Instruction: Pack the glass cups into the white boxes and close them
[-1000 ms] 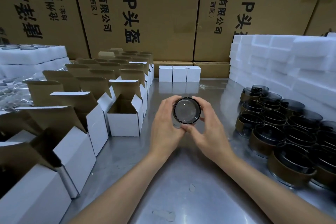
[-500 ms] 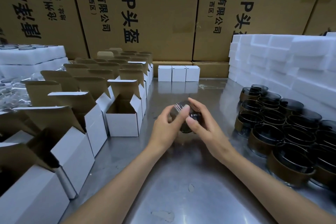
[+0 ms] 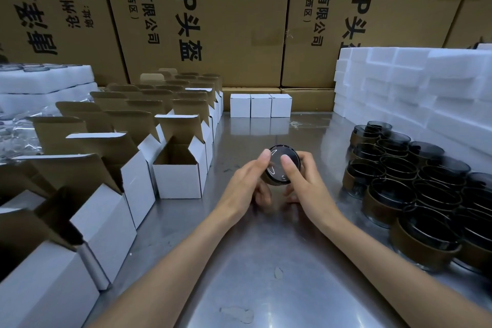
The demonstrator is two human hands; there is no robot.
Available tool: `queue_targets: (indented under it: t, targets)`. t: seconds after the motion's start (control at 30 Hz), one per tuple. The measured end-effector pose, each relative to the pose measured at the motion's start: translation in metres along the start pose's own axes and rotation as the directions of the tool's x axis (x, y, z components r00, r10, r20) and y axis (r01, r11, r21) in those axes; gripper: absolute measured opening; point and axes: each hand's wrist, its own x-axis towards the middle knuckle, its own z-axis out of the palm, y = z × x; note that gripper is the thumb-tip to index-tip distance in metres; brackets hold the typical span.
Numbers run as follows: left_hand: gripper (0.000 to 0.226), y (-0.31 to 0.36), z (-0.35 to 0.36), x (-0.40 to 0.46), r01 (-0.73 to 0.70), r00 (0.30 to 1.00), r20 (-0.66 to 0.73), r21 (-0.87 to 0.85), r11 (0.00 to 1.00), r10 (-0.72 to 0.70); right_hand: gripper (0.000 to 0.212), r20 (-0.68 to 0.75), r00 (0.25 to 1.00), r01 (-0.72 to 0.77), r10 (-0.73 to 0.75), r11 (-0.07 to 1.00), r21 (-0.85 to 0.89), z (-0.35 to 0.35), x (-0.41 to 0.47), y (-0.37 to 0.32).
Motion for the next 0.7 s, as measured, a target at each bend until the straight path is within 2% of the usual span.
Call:
queue_targets:
  t: [0.1,0.2,0.27,0.37,0.47,0.7]
  targets:
    - [0.081,0.000,0.000,0.000,-0.017,1.000,-0.006,-0.041,0.999,0.017,0.047,-0.002,1.000,0.011,-0.011,1.000,0.006,0.001,-0.001,-0.002]
    - [0.057,-0.003,0.003,0.000,-0.101,0.994,-0.060,-0.080,0.992,0.096,0.036,0.043,0.999,0.007,-0.012,0.995,0.096,0.000,-0.001,-0.005]
    - [0.049,-0.005,0.004,0.000,-0.163,0.981,-0.112,-0.035,0.986,0.159,0.027,0.084,0.996,-0.016,0.001,0.984,0.179,-0.004,-0.002,-0.007]
    - [0.056,-0.006,0.005,-0.001,-0.258,0.947,-0.156,0.152,0.954,0.281,0.028,0.114,0.993,-0.066,0.040,0.970,0.236,-0.007,-0.003,-0.010]
    - [0.061,-0.007,0.004,-0.003,-0.347,0.907,-0.133,0.305,0.887,0.401,0.036,0.092,0.993,-0.089,0.071,0.975,0.205,-0.006,-0.004,-0.011]
    - [0.078,-0.011,0.003,-0.001,-0.318,0.899,-0.168,0.383,0.867,0.404,0.034,0.073,0.987,-0.156,0.141,0.954,0.257,-0.004,-0.004,-0.014]
